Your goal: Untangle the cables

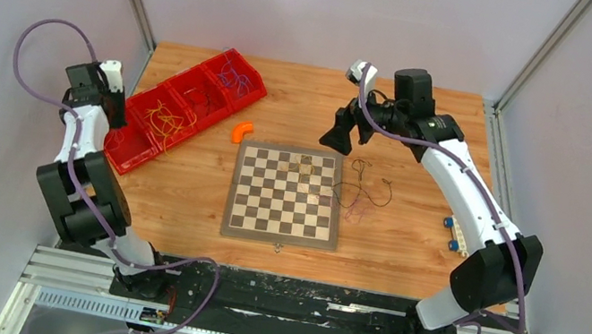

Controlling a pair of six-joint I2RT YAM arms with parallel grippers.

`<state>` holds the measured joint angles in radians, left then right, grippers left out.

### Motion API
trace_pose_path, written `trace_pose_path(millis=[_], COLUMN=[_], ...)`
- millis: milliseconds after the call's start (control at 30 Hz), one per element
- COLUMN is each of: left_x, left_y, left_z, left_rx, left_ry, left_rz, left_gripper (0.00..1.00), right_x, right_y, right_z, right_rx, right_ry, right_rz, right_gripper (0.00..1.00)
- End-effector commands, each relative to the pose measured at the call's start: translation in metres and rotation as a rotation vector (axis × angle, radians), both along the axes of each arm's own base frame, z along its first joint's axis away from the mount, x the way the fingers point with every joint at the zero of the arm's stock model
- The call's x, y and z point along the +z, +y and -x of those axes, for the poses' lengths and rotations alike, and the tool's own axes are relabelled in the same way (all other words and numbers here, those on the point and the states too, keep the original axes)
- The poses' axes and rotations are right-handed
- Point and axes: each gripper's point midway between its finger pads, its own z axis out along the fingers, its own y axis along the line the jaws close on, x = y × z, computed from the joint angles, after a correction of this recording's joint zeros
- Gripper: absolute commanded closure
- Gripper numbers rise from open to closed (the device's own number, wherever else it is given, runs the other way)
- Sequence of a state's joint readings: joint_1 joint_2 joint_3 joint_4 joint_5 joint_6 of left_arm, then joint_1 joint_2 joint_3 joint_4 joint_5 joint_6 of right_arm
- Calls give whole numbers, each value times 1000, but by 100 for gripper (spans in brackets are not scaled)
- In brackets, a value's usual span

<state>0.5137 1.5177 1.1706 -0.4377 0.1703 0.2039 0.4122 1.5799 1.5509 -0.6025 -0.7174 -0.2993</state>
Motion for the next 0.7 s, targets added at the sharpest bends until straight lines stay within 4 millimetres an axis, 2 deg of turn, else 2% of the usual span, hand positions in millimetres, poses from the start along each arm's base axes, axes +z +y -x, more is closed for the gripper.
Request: trace_pose_path(millis=[0,67,133,167,200,233,300,333,367,400,433,467,500,533,567,633,667], left_x=[6,-3,-8,-8,-8,-2,11,24,27,43,44,57,59,68,68,74,78], left_y=[47,54,56,56,55,52,46,45,40,38,30,23,13,-2,-15,-62,-77], left_z=[-19,-19,-19,-18,-16,-17,-17,-19,-17,-20,-17,-20,-18,-21,-20,-23,-21], left_rx=[140,155,161,161,161,154,139,141,134,131,112,85,41,-11,-73,-232,-285], left_ry=[-31,-11,9,14,22,6,-17,-45,-42,-70,-55,-72,-58,-71,-63,-75,-90], left_rz=[-124,-119,-111,-108,-100,-94,-78,-79,-60,-57,-29,-35,-30,-39,-35,-8,5], left_gripper=[95,92,75,61,54,42,32,30,25,23,20,19,16,14,9,1,0], right_x=[13,12,11,9,7,6,1,-3,-7,-12,-19,-28,-39,-54,-69,-105,-121], right_y=[-20,-25,-31,-33,-35,-37,-42,-45,-49,-53,-58,-65,-72,-80,-87,-103,-109], right_z=[3,3,3,3,2,2,0,-2,-4,-6,-7,-9,-9,-7,-4,11,17], right_rx=[-30,-42,-54,-59,-62,-67,-78,-87,-98,-109,-118,-132,-141,-141,-130,-87,-71], right_ry=[-63,-63,-63,-61,-62,-63,-57,-49,-37,-21,1,26,57,99,140,229,252], right_rz=[35,48,59,66,73,79,94,102,112,123,137,158,186,218,254,349,388], right_gripper=[8,8,8,8,8,8,8,8,8,8,8,8,8,9,11,17,20])
